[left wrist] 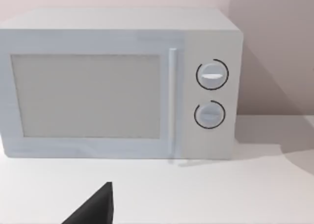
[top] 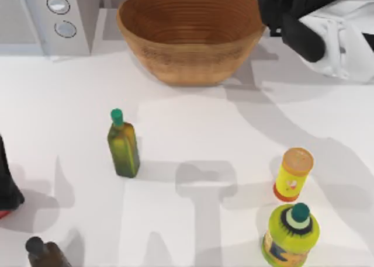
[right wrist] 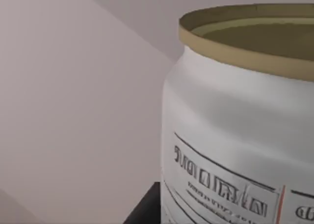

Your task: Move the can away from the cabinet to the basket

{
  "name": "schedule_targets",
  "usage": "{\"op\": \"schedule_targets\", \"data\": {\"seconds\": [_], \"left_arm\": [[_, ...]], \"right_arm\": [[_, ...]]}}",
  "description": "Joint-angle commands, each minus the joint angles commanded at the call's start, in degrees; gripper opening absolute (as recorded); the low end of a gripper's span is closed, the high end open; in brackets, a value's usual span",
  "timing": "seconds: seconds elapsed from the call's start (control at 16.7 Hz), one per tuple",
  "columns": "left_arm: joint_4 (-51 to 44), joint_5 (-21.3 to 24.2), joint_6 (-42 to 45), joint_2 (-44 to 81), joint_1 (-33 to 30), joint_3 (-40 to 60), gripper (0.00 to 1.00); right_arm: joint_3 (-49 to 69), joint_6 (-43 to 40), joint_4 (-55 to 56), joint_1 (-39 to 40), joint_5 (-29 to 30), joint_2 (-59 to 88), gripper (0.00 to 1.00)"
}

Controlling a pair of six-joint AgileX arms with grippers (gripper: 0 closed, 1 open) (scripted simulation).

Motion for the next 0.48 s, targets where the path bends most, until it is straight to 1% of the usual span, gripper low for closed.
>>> {"op": "schedule_targets", "data": {"seconds": [0.24, 0.48], "left_arm": [[0.0, 0.0, 0.0, 0.0, 0.0, 0.0, 1.00], [0.0, 0.0, 0.0, 0.0, 0.0, 0.0, 1.00]], "right_arm": [[11.5, 0.1, 3.6, 4.6, 4.8, 15.2, 0.00], [15.9, 0.2, 5.2, 6.4, 6.8, 20.9, 0.00]]}}
